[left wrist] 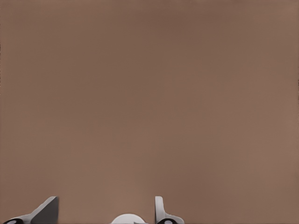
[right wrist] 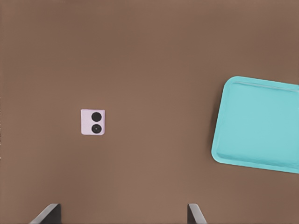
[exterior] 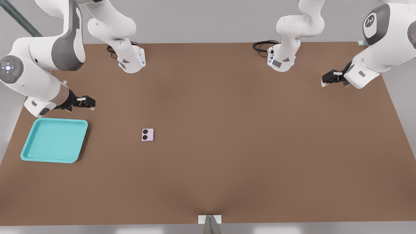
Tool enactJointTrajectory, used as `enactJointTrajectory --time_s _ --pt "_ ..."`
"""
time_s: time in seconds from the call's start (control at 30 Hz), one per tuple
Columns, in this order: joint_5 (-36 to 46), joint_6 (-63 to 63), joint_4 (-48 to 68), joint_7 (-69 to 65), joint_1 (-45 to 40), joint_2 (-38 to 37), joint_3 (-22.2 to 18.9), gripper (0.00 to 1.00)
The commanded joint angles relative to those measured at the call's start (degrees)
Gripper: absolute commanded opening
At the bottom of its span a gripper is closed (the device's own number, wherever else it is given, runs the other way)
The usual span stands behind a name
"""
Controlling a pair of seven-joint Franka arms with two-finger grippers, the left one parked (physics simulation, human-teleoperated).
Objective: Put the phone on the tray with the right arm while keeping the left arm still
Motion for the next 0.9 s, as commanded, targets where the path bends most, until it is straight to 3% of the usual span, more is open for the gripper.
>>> enactJointTrajectory --time_s 0.0,0.07,0.2,0.27,0.33,0.47,0.6,0.87 --pt "0.2 6.6 0.1 1.3 -0.6 0.1 0.1 1.0" --pt "1.0 9.0 0.3 1.3 -0.3 4.5 3.4 1.0" --pt "0.7 28.4 -0.3 9.1 7.6 19.8 3.8 1.0" --pt "-0.4 35.5 -3.2 22.2 12.6 24.0 3.8 1.0" --pt "-4.2 39.2 -9.0 32.9 14.7 23.8 3.9 1.0" --pt "-3.9 41.7 -18.3 39.0 13.8 21.3 4.0 1.0" --pt "-4.1 54.4 -27.6 38.3 11.8 20.5 4.3 1.0" --pt "-4.3 61.6 -31.3 29.6 9.1 22.1 5.8 1.0"
